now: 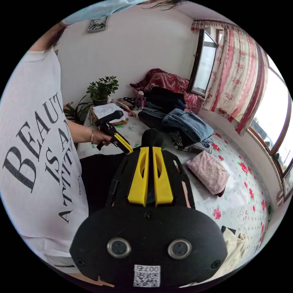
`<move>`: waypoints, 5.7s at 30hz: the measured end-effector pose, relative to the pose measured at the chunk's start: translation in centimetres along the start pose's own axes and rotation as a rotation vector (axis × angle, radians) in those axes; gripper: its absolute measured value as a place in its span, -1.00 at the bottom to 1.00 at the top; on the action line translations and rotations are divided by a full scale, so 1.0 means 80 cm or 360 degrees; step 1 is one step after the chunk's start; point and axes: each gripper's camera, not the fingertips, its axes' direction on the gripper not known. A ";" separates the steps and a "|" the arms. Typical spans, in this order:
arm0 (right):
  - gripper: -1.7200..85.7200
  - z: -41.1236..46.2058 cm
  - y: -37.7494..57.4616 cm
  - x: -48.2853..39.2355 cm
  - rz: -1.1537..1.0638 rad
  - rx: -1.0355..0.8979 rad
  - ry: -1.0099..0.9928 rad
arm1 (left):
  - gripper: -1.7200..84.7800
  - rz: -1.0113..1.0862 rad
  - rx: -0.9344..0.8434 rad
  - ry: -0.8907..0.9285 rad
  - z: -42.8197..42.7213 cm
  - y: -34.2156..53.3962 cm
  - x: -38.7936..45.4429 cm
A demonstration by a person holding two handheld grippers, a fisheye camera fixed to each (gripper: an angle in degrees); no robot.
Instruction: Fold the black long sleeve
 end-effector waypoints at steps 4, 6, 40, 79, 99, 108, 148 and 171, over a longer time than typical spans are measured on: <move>-0.95 0.079 0.070 -0.092 0.0155 -0.0443 -0.0201 | -0.86 0.0073 -0.0027 -0.0060 -0.027 0.037 0.055; -0.95 0.112 0.099 -0.120 0.0228 -0.0549 -0.0188 | -0.86 0.0104 -0.0036 -0.0053 -0.030 0.047 0.080; -0.83 -0.011 0.452 -0.103 0.1647 -0.0680 0.0131 | -0.83 -0.0505 -0.0270 -0.0342 -0.131 0.289 0.107; -0.95 -0.041 0.485 0.166 0.1966 0.0491 -0.0778 | -0.87 -0.0588 0.0437 0.0844 -0.255 0.080 -0.177; -0.89 0.159 0.370 0.166 0.1245 -0.0551 -0.0150 | -0.73 -0.0062 -0.0104 -0.0194 -0.092 -0.066 -0.095; -0.96 0.238 0.387 0.246 0.1465 -0.0615 0.0081 | -0.95 -0.0307 -0.0289 -0.0298 0.005 -0.150 -0.196; -0.84 -0.024 0.631 0.081 0.2546 0.0372 -0.0075 | -0.71 -0.1005 0.0193 0.0094 -0.100 0.206 -0.224; -0.96 0.178 0.396 0.285 0.1735 -0.0565 0.0403 | -0.96 -0.0862 -0.0055 -0.0135 0.063 -0.035 -0.240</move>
